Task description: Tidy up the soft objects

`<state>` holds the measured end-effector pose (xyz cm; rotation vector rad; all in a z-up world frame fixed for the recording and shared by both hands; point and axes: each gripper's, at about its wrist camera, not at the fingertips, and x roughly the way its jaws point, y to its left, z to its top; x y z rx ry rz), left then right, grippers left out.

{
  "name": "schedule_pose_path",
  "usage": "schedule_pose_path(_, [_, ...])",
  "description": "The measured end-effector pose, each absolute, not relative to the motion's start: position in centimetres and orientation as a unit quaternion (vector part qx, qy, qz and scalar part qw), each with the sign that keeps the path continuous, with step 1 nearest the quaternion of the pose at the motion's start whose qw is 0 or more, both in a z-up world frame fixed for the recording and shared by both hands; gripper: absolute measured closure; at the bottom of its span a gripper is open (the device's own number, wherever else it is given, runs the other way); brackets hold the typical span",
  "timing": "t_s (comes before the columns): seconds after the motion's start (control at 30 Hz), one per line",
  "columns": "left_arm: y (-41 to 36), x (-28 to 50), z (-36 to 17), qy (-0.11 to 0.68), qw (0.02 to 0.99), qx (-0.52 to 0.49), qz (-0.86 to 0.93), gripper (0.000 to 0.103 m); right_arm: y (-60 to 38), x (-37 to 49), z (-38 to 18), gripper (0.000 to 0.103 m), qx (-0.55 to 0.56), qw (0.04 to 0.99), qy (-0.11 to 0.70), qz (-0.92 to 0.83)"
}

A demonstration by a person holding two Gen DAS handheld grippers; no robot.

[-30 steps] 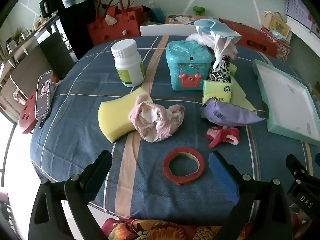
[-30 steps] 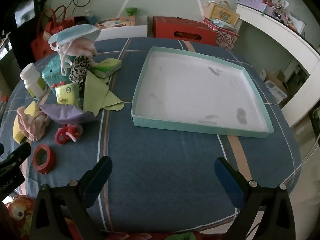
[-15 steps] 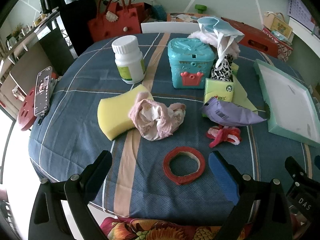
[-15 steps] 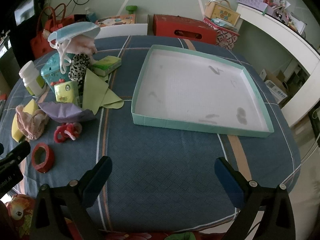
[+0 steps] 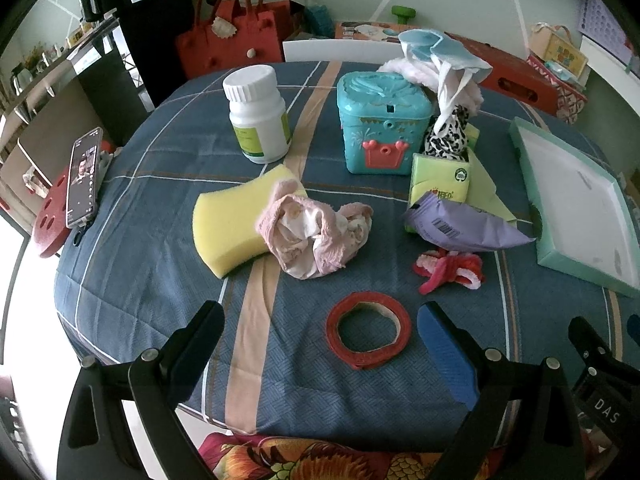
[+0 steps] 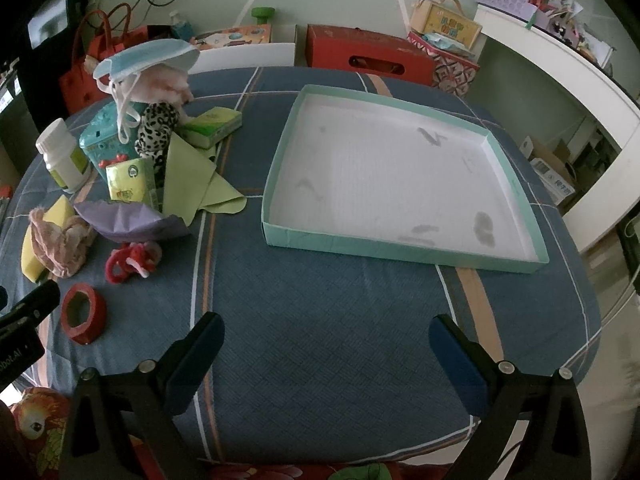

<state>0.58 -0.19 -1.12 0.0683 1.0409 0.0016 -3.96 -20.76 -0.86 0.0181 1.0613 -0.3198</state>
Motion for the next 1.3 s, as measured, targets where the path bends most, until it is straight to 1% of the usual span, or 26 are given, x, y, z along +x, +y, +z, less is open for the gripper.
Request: schedule_pose_path(1.3, [-0.28,1.04,-1.53,0.51,0.86,0.029,0.003,0.005,-20.61,-3.71,-1.15,0.0,0.007,0.847,0.509,-0.152])
